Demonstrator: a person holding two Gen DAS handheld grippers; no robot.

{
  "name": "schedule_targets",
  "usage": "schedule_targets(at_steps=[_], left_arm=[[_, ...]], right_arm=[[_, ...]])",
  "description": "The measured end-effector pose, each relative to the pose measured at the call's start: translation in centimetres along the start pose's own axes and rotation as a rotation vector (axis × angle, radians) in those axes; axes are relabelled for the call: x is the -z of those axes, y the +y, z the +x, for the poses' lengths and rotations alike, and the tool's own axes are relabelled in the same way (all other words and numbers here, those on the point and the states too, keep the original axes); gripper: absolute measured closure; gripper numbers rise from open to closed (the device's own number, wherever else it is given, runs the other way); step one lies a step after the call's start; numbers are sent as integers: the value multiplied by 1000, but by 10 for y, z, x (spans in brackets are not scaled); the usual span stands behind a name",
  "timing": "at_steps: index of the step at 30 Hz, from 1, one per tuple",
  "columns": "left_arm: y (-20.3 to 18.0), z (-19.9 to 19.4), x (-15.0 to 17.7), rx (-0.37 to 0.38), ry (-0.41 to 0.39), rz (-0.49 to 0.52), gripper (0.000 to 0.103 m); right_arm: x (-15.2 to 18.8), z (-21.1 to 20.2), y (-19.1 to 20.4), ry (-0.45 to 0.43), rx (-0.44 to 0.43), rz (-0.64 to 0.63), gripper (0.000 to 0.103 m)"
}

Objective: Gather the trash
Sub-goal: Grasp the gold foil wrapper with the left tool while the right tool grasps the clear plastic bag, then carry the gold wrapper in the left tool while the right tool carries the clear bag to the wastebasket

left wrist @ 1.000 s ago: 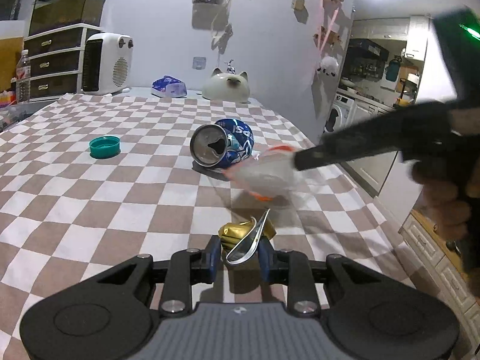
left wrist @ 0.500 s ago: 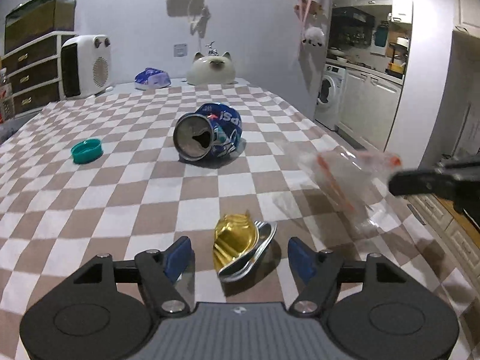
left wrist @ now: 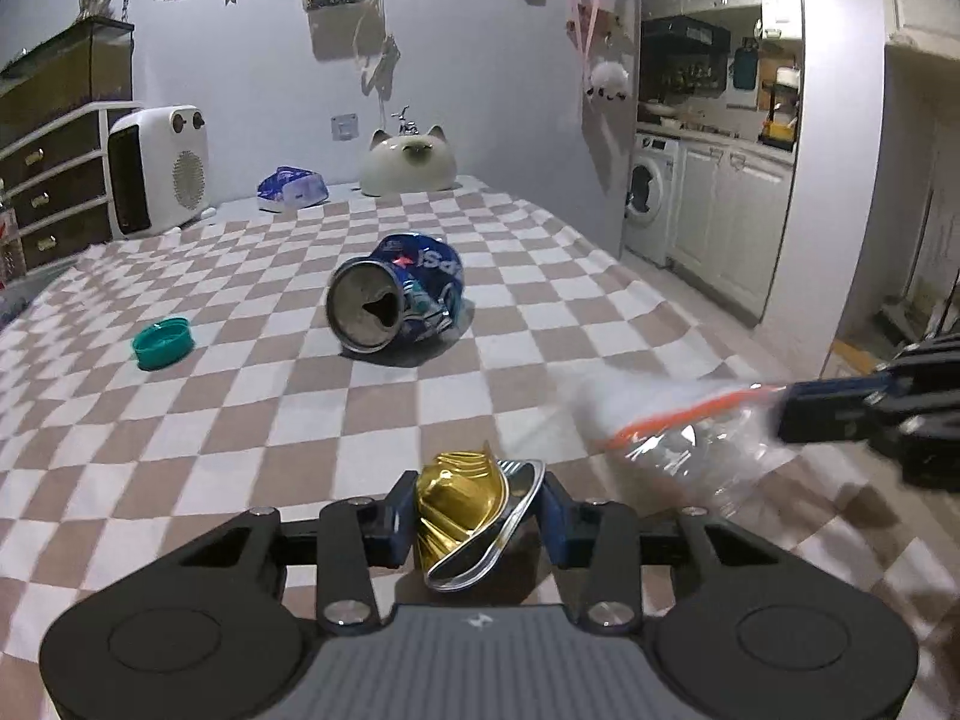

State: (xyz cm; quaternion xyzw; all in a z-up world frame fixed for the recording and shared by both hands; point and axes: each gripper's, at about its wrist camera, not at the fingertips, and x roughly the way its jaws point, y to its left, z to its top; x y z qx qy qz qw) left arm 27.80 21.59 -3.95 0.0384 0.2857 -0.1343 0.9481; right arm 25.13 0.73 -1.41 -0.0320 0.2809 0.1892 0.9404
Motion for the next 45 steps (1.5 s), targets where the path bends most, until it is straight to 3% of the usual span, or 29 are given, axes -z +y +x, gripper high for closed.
schedule_targets(at_steps=[10, 14, 15, 18, 22, 45], left_arm=[[-8, -4, 0, 38, -26, -27, 61], [-10, -5, 0, 32, -27, -27, 61], [-10, -5, 0, 23, -17, -31, 61], [-10, -6, 1, 13, 0, -51, 61], [-12, -18, 2, 5, -15, -80, 61], [-64, -119, 6, -129, -115, -184, 61]], right_arm=[[1, 13, 29, -41, 41, -213, 72], [-1, 25, 36, -36, 54, -269, 71], [-2, 28, 36, -32, 59, -272, 71], [-5, 31, 34, -28, 76, -262, 90], [-8, 26, 27, -27, 61, -212, 101], [8, -77, -8, -83, 45, 7, 101]])
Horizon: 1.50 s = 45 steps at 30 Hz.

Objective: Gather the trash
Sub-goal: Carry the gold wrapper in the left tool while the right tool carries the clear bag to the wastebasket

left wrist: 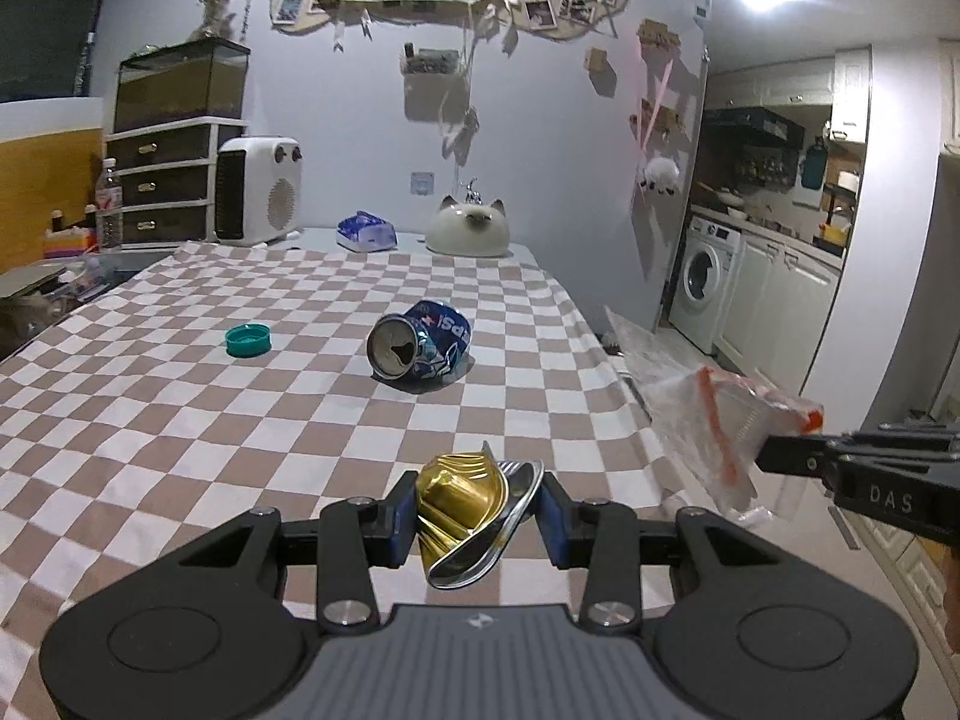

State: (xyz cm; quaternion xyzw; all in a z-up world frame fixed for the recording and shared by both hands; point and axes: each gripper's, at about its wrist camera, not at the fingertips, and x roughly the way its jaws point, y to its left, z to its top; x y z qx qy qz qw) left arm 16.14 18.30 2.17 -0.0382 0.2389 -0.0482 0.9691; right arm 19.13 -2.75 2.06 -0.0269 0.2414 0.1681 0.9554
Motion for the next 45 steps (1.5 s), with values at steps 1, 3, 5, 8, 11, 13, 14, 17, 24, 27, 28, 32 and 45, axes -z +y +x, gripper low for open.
schedule_targets(at_steps=[1, 3, 5, 8, 11, 13, 14, 17, 24, 27, 28, 32, 45], left_arm=[[-3, -4, 0, -3, -3, -2, 61], [-9, -11, 0, -5, -11, -9, 61], [-17, -16, -1, -3, -17, -14, 61], [-33, -24, -1, 8, -28, -7, 61], [-52, -29, -1, 26, -39, 8, 61], [-67, -31, 0, 42, -47, 16, 61], [-74, -31, 0, 51, -49, 19, 61], [-98, -29, 4, 76, -51, 30, 61], [-156, -13, 17, 137, -25, 55, 61], [-179, -2, 25, 166, -3, 75, 61], [-187, 2, 28, 175, 4, 81, 61], [-215, 18, 38, 210, 34, 97, 61], [-280, 99, 99, 259, 202, 117, 61]], right_arm=[[1, -6, -2, -3, 2, 4, 101], [5, -17, -8, -14, 8, 11, 101], [8, -28, -14, -24, 11, 22, 101], [13, -44, -25, -37, 24, 36, 101], [20, -59, -39, -47, 43, 55, 101], [24, -67, -48, -51, 59, 68, 101], [27, -72, -55, -54, 69, 76, 101], [36, -84, -74, -58, 100, 98, 101], [59, -105, -120, -47, 171, 149, 101], [71, -110, -140, -37, 200, 175, 101], [76, -111, -147, -32, 210, 186, 101], [95, -115, -173, -14, 243, 216, 101], [160, -93, -245, 102, 309, 317, 101]])
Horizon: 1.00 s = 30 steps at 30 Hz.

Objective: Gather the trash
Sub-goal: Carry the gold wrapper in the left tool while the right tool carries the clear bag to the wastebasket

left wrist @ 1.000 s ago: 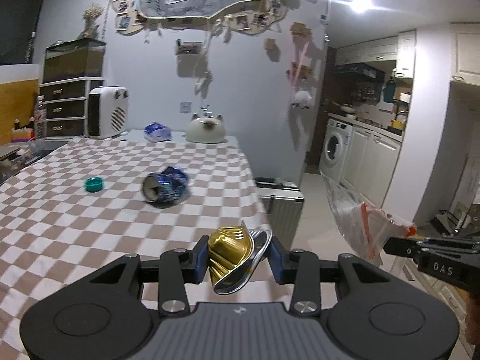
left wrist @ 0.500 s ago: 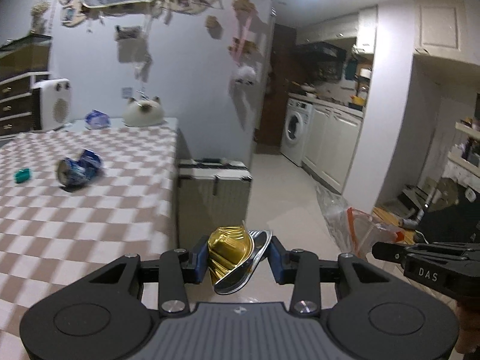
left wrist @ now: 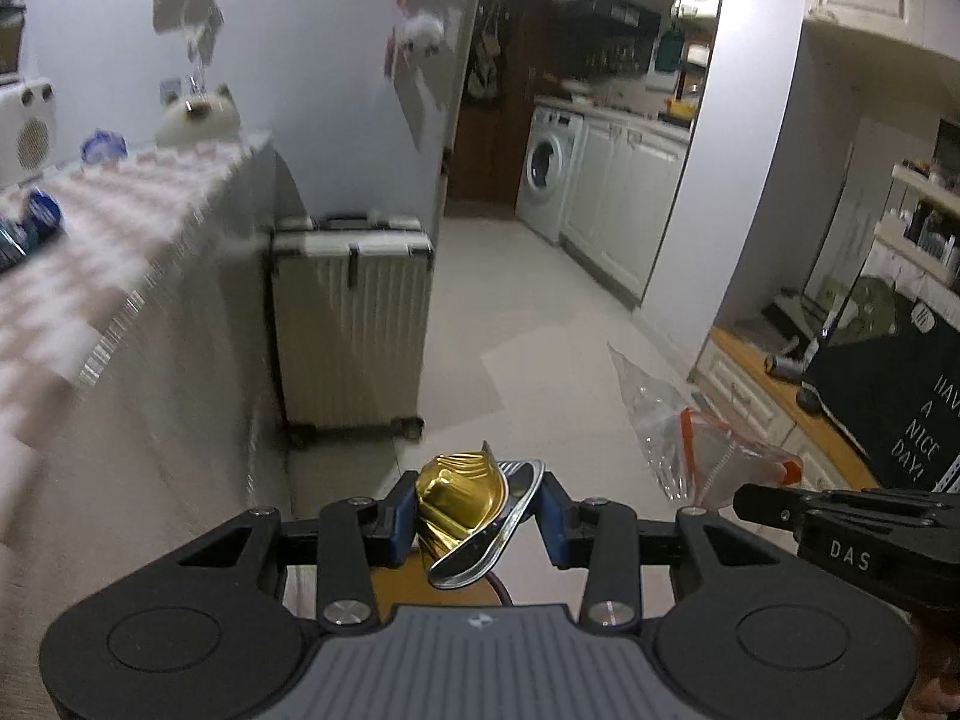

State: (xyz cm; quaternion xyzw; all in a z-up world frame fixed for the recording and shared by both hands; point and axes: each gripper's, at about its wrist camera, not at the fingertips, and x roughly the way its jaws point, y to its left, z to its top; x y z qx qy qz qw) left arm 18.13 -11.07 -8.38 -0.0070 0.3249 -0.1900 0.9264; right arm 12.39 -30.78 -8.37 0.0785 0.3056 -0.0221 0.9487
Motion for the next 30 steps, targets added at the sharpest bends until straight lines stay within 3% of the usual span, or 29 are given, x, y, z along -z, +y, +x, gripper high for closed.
schedule_targets(at_steps=[11, 26, 30], left_arm=[[22, 112, 38, -36, 156, -57, 61], [86, 261, 117, -62, 373, -198, 61], [101, 295, 133, -70, 389, -236, 61]], right_arm=[[50, 89, -35, 164, 39, 58, 101], [98, 240, -28, 370, 9, 43, 101], [108, 273, -28, 432, 5, 54, 101]])
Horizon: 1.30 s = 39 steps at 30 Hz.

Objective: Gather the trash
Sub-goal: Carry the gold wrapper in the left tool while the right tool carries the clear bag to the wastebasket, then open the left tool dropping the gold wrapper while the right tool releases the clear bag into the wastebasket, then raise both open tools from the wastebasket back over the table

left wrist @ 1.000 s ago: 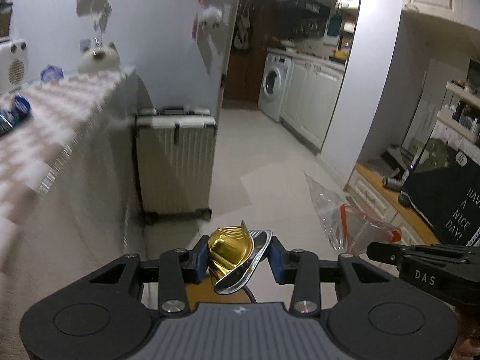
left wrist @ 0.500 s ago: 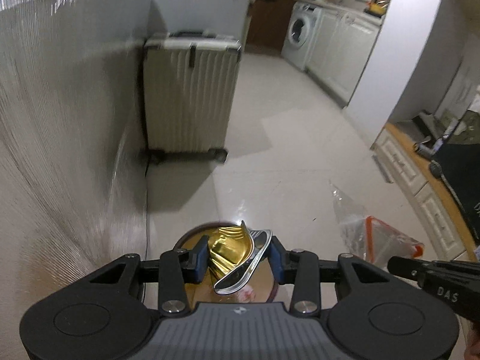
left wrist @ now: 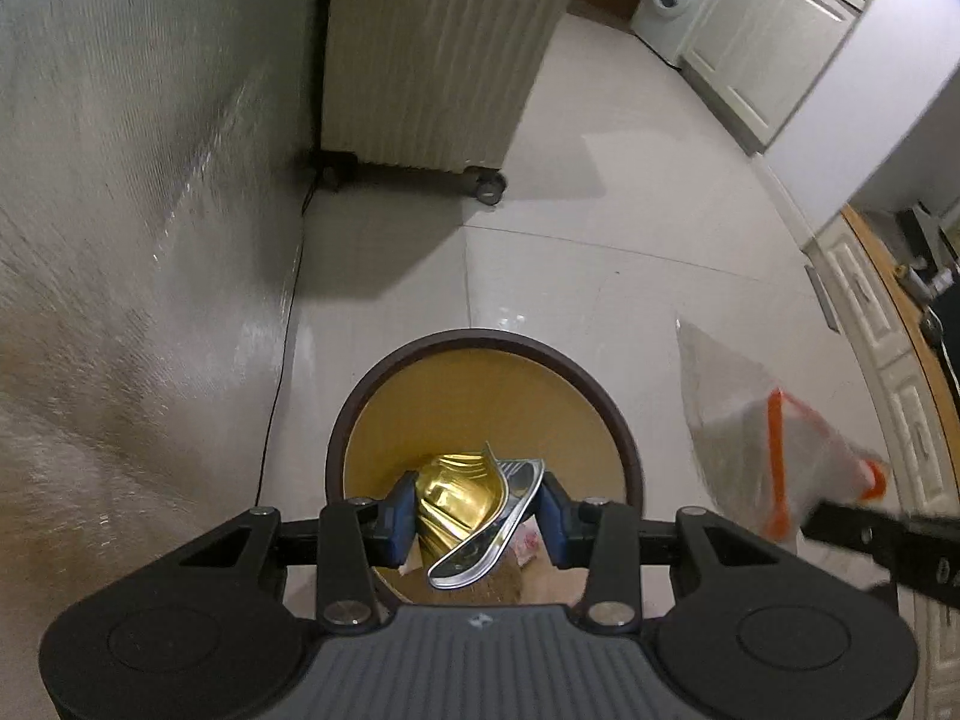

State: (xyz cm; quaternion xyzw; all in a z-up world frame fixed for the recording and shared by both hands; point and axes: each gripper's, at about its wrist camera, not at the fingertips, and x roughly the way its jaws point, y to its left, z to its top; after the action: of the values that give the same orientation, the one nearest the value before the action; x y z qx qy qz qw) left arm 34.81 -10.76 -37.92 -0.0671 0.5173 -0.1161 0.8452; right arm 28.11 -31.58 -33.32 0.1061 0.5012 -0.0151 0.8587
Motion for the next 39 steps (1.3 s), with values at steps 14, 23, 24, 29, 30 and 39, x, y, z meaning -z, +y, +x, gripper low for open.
schedule_targets(at_steps=[14, 23, 24, 29, 30, 39], left_arm=[[26, 46, 3, -82, 77, 9, 37], [21, 56, 12, -124, 142, 88, 29], [22, 56, 13, -128, 147, 90, 28], [22, 55, 16, -142, 165, 91, 19], [22, 54, 15, -144, 168, 89, 17], [19, 44, 17, -162, 187, 97, 4]], right_arm=[[-17, 91, 5, 121, 5, 20, 101], [-16, 122, 3, 145, -3, 54, 78], [-14, 123, 3, 151, 0, 48, 78], [-3, 121, 3, 183, -6, -1, 75], [-2, 119, 2, 186, -5, -6, 74], [6, 101, -7, 171, -24, -14, 49]])
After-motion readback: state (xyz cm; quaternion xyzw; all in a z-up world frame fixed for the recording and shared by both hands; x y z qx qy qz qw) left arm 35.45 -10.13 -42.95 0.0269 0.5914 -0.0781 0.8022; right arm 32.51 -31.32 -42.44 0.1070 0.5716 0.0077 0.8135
